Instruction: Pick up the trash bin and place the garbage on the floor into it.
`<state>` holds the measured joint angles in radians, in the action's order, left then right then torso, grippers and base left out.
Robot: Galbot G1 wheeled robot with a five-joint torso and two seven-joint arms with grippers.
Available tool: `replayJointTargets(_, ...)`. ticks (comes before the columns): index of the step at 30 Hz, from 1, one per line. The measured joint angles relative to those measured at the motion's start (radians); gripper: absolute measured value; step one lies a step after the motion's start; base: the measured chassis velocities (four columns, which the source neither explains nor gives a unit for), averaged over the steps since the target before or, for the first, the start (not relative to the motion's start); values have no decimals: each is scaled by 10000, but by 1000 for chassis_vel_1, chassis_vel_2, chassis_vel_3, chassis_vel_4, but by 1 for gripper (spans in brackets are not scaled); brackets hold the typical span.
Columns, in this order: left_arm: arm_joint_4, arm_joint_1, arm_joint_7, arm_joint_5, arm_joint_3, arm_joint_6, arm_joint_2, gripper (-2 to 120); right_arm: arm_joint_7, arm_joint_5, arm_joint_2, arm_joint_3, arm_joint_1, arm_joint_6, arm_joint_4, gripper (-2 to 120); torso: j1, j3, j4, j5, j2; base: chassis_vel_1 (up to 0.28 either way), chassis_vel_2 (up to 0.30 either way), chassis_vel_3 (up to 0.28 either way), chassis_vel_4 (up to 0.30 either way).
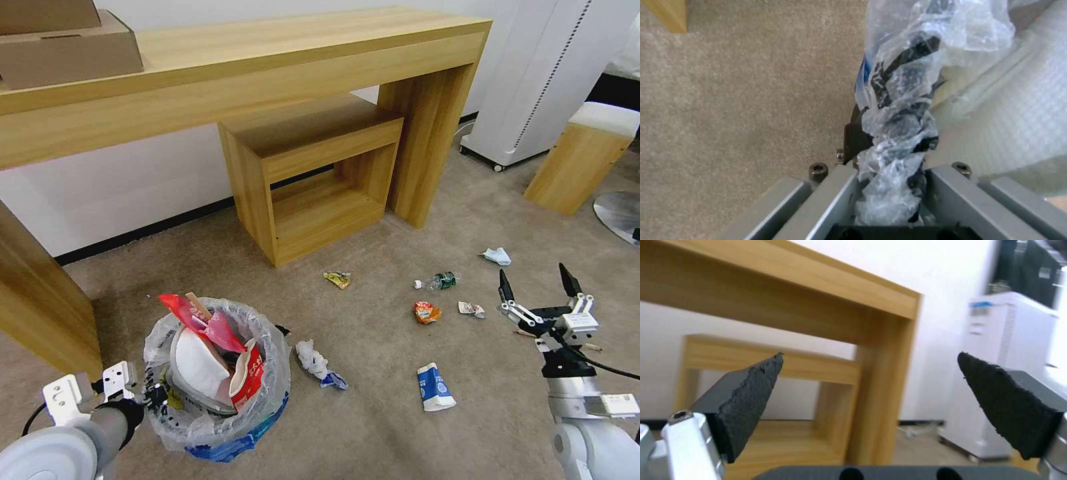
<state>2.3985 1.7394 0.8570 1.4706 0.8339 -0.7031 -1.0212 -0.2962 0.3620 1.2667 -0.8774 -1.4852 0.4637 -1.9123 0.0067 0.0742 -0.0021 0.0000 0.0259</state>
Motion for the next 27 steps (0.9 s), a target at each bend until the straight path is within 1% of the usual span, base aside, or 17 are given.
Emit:
replayJointTargets(2, 12, 20, 12, 5, 33, 0, 13, 0, -104, 38, -165, 81, 43, 12, 27, 100, 0, 0, 0, 1, 0, 0, 0, 0, 0)
replayJointTargets(3, 29, 39, 38, 23, 79, 0, 32, 0, -215, 61, -384, 201, 89, 12, 45, 100, 0, 0, -1, 1, 0, 0, 0, 0, 0)
replayJointTargets(5, 33, 61, 149, 97, 216, 13, 83, 0, -45, 98, -1032, 711, 256, -360, 11, 100, -1, 0, -2, 0, 0, 0, 0, 0, 0)
replayJointTargets(6, 33, 61, 149, 97, 216, 13, 83, 0, -45, 98, -1032, 711, 256, -360, 11, 100, -1, 0, -2, 0, 0, 0, 0, 0, 0)
replayJointTargets(9, -32, 173, 402, -15, 375, 94, 85, 0, 469, 317, -1925, 1973, 823, -872, 63, 100, 0, 0, -1, -2, 0, 0, 0, 0, 0)
replayJointTargets(10, -32, 173, 402, -15, 375, 94, 85, 0, 469, 317, -1925, 1973, 823, -872, 63, 100, 0, 0, -1, -2, 0, 0, 0, 0, 0)
replayJointTargets(13, -98, 266, 476, -117, 485, 98, 76, 0, 446, 515, -2340, 2738, 1184, -1033, 237, 100, 0, 1, 1, 1, 0, 0, 0, 0, 0)
replayJointTargets(14, -98, 266, 476, -117, 485, 98, 76, 0, 446, 515, -2340, 2738, 1184, -1033, 237, 100, 0, 1, 1, 1, 0, 0, 0, 0, 0)
replayJointTargets(17, -237, 337, 584, -127, 704, 100, 110, 0, -474, 995, -3069, 4589, 2307, -959, 1022, 100, -1, 0, -1, 0, -1, 0, 0, 0, 0)
replayJointTargets(18, -237, 337, 584, -127, 704, 100, 110, 0, -474, 995, -3069, 4589, 2307, -959, 1022, 100, -1, 0, -1, 0, -1, 0, 0, 0, 0)
replayJointTargets(19, -277, 343, 593, -114, 774, 100, 138, 0, -674, 1169, -3234, 5105, 2656, -905, 1237, 100, 0, 1, -1, -2, 0, 0, 0, 0, 0)
replayJointTargets(20, -351, 361, 623, -114, 895, 100, 191, 0, -1016, 1523, -3501, 5783, 3086, -913, 1511, 100, 0, 1, 0, 2, -1, 0, 0, 0, 0)
replayJointTargets(22, -494, 364, 693, -107, 1004, 101, 230, 0, -1708, 2211, -3916, 6909, 3793, -1002, 1850, 100, 0, 1, 0, -3, 0, 0, 0, 0, 0)
replayJointTargets(23, -494, 364, 693, -107, 1004, 101, 230, 0, -1708, 2211, -3916, 6909, 3793, -1002, 1850, 100, 0, 1, 0, -3, 0, 0, 0, 0, 0)
replayJointTargets(24, -549, 345, 697, -98, 1009, 107, 233, 0, -1864, 2414, -4017, 7298, 4063, -1035, 1941, 100, -1, 1, 0, 1, -1, 0, 0, 0, 0)
replayJointTargets(26, -728, 262, 722, -102, 985, 114, 199, 0, -2168, 3080, -4146, 8431, 4821, -1162, 2154, 100, -1, 1, -1, -4, -1, 0, 0, 0, 0)
replayJointTargets(27, -728, 262, 722, -102, 985, 114, 199, 0, -2168, 3080, -4146, 8431, 4821, -1162, 2154, 100, -1, 1, -1, -4, -1, 0, 0, 0, 0)
